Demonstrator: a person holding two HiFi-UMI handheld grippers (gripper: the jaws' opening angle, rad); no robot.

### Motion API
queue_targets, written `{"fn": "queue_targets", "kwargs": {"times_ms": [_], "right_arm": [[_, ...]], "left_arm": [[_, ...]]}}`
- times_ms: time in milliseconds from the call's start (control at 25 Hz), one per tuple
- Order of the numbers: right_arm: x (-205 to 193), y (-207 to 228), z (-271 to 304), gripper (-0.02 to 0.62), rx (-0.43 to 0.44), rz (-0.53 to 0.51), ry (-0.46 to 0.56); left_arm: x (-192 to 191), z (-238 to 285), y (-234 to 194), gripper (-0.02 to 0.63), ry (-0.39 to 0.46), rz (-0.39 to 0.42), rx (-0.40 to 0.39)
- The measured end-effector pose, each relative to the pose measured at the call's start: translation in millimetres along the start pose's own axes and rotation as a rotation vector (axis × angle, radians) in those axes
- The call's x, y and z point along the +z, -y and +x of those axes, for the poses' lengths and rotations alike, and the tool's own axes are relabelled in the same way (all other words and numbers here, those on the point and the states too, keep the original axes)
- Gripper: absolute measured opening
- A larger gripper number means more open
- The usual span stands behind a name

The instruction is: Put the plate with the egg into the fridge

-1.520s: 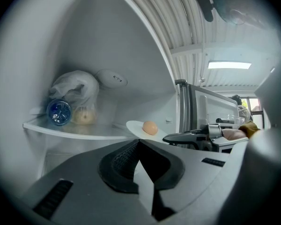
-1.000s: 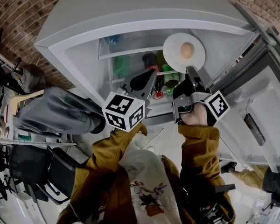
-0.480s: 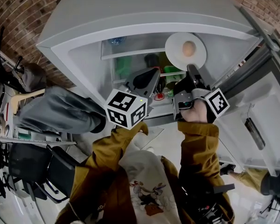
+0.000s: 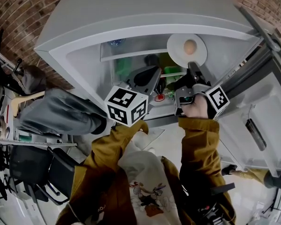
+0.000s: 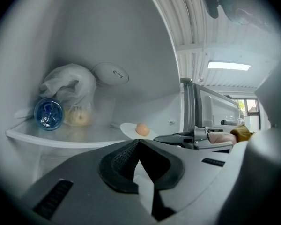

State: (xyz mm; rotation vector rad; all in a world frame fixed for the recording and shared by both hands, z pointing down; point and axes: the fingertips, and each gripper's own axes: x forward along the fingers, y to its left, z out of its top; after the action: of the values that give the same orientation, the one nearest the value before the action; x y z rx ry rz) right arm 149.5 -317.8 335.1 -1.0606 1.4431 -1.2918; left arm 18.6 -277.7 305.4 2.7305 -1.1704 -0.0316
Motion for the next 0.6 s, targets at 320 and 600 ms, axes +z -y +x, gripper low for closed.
{"fn": "queue_targets", "kwargs": {"times_ms": [320, 600], "right_arm": [[8.7, 4.8, 9.9, 0.020, 0.007, -0.006, 0.003], [11.2, 6.5, 14.4, 0.020, -0.011, 0.008, 0.008]], "left_arm": [[3.8, 7.2, 3.8, 0.006, -0.003, 0.014, -0.011], [6.1, 10.6, 4.5, 0.006, -0.001, 0.019, -0.011]]}}
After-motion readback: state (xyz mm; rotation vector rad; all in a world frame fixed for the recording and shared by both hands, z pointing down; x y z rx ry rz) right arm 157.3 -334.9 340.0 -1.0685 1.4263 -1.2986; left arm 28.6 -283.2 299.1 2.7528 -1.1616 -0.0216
